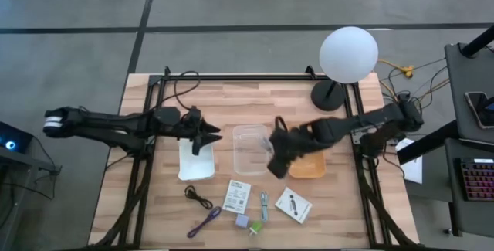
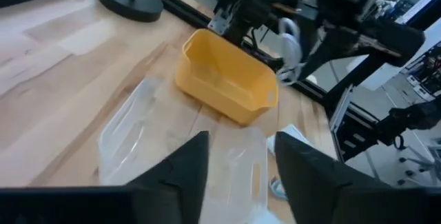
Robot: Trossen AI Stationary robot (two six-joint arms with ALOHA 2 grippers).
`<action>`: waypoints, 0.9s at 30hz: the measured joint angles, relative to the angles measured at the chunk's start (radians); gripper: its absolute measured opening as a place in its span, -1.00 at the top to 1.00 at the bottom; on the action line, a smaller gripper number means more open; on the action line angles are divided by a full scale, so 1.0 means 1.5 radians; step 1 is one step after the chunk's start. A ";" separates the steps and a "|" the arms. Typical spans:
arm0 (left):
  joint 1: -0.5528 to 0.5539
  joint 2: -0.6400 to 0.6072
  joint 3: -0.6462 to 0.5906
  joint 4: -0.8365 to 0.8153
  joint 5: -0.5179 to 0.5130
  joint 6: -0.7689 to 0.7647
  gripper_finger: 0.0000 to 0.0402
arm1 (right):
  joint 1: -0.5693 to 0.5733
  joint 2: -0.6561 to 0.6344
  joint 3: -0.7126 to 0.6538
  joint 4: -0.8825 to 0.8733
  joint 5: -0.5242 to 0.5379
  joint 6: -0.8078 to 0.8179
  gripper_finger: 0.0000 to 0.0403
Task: Pick and place items into bin
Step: Put the white charger cable into the white bin
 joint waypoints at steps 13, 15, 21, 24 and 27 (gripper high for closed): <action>0.024 0.171 0.134 0.088 0.082 0.013 -0.17 | -0.087 0.035 0.005 0.161 -0.001 -0.109 0.93; 0.031 0.191 0.158 0.089 0.083 0.013 -0.17 | -0.086 0.034 0.006 0.162 -0.001 -0.108 0.93; 0.049 0.232 0.172 0.081 0.080 -0.005 -0.17 | -0.085 0.027 0.010 0.153 0.017 -0.096 0.93; 0.060 0.246 0.173 0.092 0.080 -0.036 -0.17 | -0.085 0.029 0.013 0.151 0.018 -0.095 0.93; 0.065 0.258 0.172 0.146 0.079 -0.040 -0.17 | -0.085 0.031 0.013 0.152 0.018 -0.096 0.93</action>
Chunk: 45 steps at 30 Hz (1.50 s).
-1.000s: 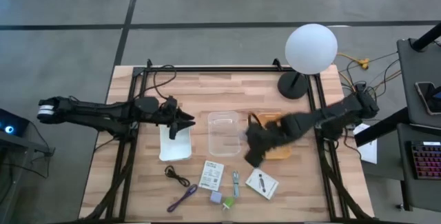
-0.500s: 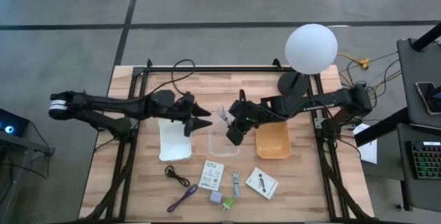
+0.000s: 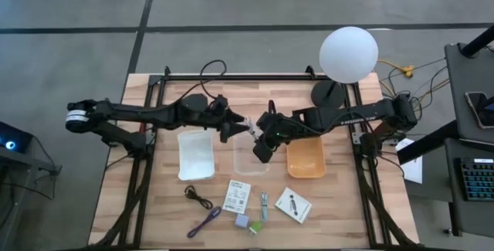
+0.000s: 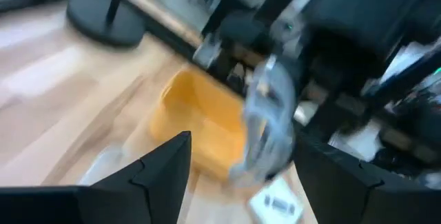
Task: Pick and place items into bin
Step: Put the white charger cable into the white bin
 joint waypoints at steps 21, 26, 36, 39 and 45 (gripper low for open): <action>0.009 0.056 0.050 -0.019 -0.029 0.068 0.82 | -0.001 0.000 0.005 -0.033 0.009 0.008 0.72; 0.012 0.014 0.049 -0.163 -0.077 0.103 0.95 | -0.001 0.000 0.005 -0.049 0.016 0.011 0.51; 0.014 -0.133 0.065 -0.635 -0.019 0.123 0.98 | -0.001 -0.006 0.016 -0.139 0.004 0.022 0.23; 0.016 -0.182 0.058 -0.718 0.058 0.088 0.98 | -0.003 -0.004 0.016 -0.146 -0.023 0.022 0.21; 0.017 -0.219 -0.004 -0.711 0.164 0.052 0.99 | -0.009 0.001 0.016 -0.141 -0.035 0.003 0.26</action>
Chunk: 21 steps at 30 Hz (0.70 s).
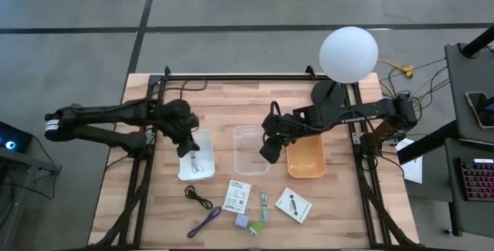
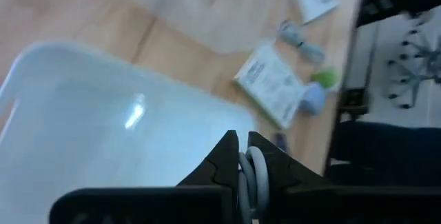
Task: Pick and place items into bin
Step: Put the white charger cable into the white bin, then put the light blue charger cable into the white bin
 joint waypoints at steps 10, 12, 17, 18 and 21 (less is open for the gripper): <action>0.005 0.126 -0.116 0.193 -0.048 -0.034 0.70 | -0.009 0.001 0.000 0.000 0.016 0.001 0.31; 0.005 0.139 -0.109 0.173 -0.081 -0.031 0.57 | -0.008 0.001 0.000 -0.001 0.016 0.001 0.31; 0.004 0.115 -0.055 0.112 -0.143 -0.001 0.24 | -0.005 0.001 0.000 -0.011 0.016 -0.007 0.31; 0.003 0.106 -0.040 0.099 -0.161 0.004 0.18 | -0.005 0.001 0.000 -0.016 0.016 -0.018 0.31; 0.001 0.062 0.001 0.091 -0.210 0.038 0.05 | -0.005 0.001 0.000 -0.033 0.018 -0.074 0.31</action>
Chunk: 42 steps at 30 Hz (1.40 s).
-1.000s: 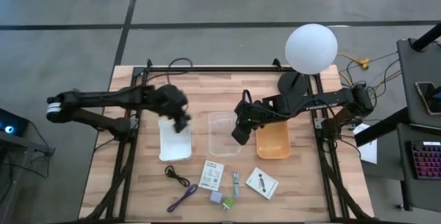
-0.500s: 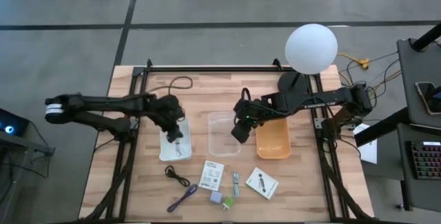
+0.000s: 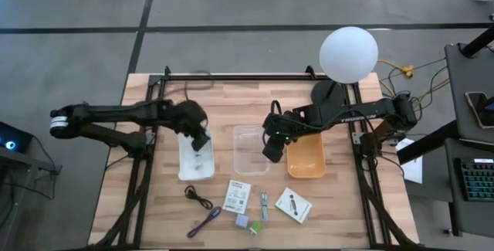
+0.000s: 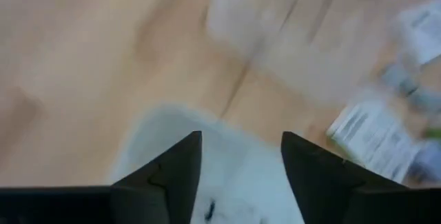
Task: Pick and place items into bin
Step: Put the light blue charger cable into the white bin
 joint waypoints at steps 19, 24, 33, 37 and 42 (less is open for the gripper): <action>-0.221 -0.076 0.035 0.016 -0.012 -0.005 0.02 | 0.119 0.074 -0.001 -0.020 -0.026 -0.493 0.31; -0.298 -0.072 0.029 -0.018 -0.072 -0.021 0.17 | 0.125 0.131 0.003 -0.008 -0.078 -0.011 0.31; -0.339 -0.077 0.029 -0.016 -0.101 -0.021 0.33 | 0.238 0.164 0.004 0.131 -0.130 0.580 0.31; -0.345 -0.076 0.029 -0.011 -0.099 -0.021 0.33 | 0.266 0.179 0.004 0.146 -0.097 0.701 0.31; -0.344 -0.060 0.029 0.031 -0.100 -0.001 0.33 | 0.277 0.260 0.046 0.165 -0.097 0.720 0.28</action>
